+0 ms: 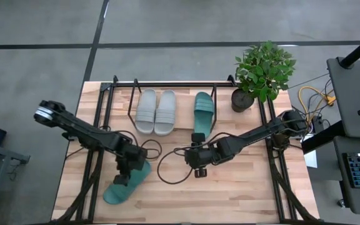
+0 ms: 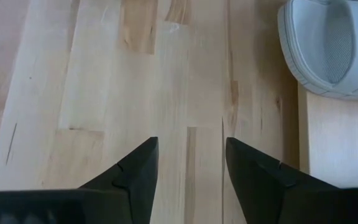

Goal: Pick and place slides into the shelf
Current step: Put the green slide on the shelf

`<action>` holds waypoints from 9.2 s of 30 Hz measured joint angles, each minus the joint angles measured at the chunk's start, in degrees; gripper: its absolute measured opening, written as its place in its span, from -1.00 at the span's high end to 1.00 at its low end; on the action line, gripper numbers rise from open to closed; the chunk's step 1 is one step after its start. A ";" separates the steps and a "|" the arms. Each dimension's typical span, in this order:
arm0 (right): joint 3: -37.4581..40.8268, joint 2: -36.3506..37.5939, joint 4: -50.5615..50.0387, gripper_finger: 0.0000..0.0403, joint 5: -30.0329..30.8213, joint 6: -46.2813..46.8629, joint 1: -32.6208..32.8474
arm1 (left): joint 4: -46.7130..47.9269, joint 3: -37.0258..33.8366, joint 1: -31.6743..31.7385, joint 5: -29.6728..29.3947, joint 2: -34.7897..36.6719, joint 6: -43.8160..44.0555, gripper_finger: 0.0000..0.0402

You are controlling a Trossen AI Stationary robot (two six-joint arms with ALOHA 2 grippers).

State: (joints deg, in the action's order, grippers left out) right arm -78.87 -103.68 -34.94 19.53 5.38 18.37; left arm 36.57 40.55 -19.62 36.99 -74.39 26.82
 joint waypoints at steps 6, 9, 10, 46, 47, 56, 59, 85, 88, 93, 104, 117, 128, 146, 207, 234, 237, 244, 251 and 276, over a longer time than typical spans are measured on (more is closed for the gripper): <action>0.26 -0.02 0.04 0.12 0.00 0.18 0.00 | 0.02 0.35 -0.08 1.05 -1.24 -2.32 0.03; 0.51 -0.02 0.05 0.12 0.00 0.56 0.00 | 2.43 0.10 -0.37 1.68 -1.27 -2.17 0.03; 0.63 -0.02 0.03 0.12 0.00 0.60 0.00 | 3.18 0.09 -0.39 1.70 -1.35 -2.21 0.03; 0.50 0.50 -1.29 0.25 0.00 0.58 0.09 | 4.49 3.33 -2.58 5.40 -4.19 -4.17 0.99; 0.41 0.73 -1.25 0.25 0.00 0.58 0.11 | 4.47 3.92 -2.58 4.37 -3.08 -3.33 0.99; 0.36 4.44 -1.59 0.33 1.39 0.26 0.79 | 4.72 9.00 -2.56 -11.14 6.30 -0.30 1.00; 0.35 7.26 -3.14 0.35 5.14 0.10 1.36 | 4.47 10.12 -2.58 -19.13 9.40 -0.17 1.00; 0.45 24.59 -1.02 0.40 50.10 6.43 13.96 | -48.24 9.55 -2.51 -61.74 16.67 -44.87 1.00; 0.88 24.20 1.69 0.41 49.84 4.41 15.06 | -56.18 8.78 -2.53 -61.65 16.07 -50.95 1.00; 1.36 24.16 9.98 0.36 44.47 -3.49 15.96 | -58.84 8.72 -2.47 -61.64 15.33 -54.44 1.00; 1.39 24.48 24.28 -0.08 32.97 -16.78 12.60 | -65.43 8.68 -2.48 -63.50 11.78 -59.20 1.00; 1.42 24.48 25.53 -0.31 26.75 -16.52 9.94 | -72.26 8.79 -2.09 -68.86 7.58 -68.18 1.00; 1.42 24.73 26.68 -0.24 22.56 -20.05 7.10 | -76.60 8.79 -2.08 -63.32 4.59 -69.83 1.00; 1.36 25.19 21.95 0.84 20.08 -17.93 5.11 | -74.47 8.77 -2.10 -62.76 5.30 -70.39 0.99; 1.44 43.91 -14.35 0.85 6.73 35.32 1.46 | -77.67 8.70 -5.07 -100.08 -3.36 -154.70 -0.33; 1.25 41.42 -14.38 0.85 -0.46 35.76 1.33 | -83.49 8.70 -0.58 -97.70 -6.76 -149.42 0.22; 1.25 41.45 -14.36 0.85 -0.69 35.50 1.35 | -83.13 8.97 -0.13 -97.56 -7.39 -145.25 0.46; 1.00 41.66 -14.41 0.74 -0.46 34.30 1.33 | -83.76 9.43 0.19 -97.85 -7.67 -144.13 0.77; -1.70 41.72 -13.37 0.40 1.77 31.21 1.27 | -89.15 9.36 1.07 -100.30 -7.35 -135.12 0.77; -4.02 41.91 5.09 0.28 17.91 -2.48 7.32 | -88.47 8.99 3.13 -101.32 -7.15 -89.51 0.78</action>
State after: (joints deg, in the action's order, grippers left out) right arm -82.89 -61.77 -29.85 37.44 2.90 25.69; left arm -51.90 49.54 -16.49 -64.33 -81.54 -62.69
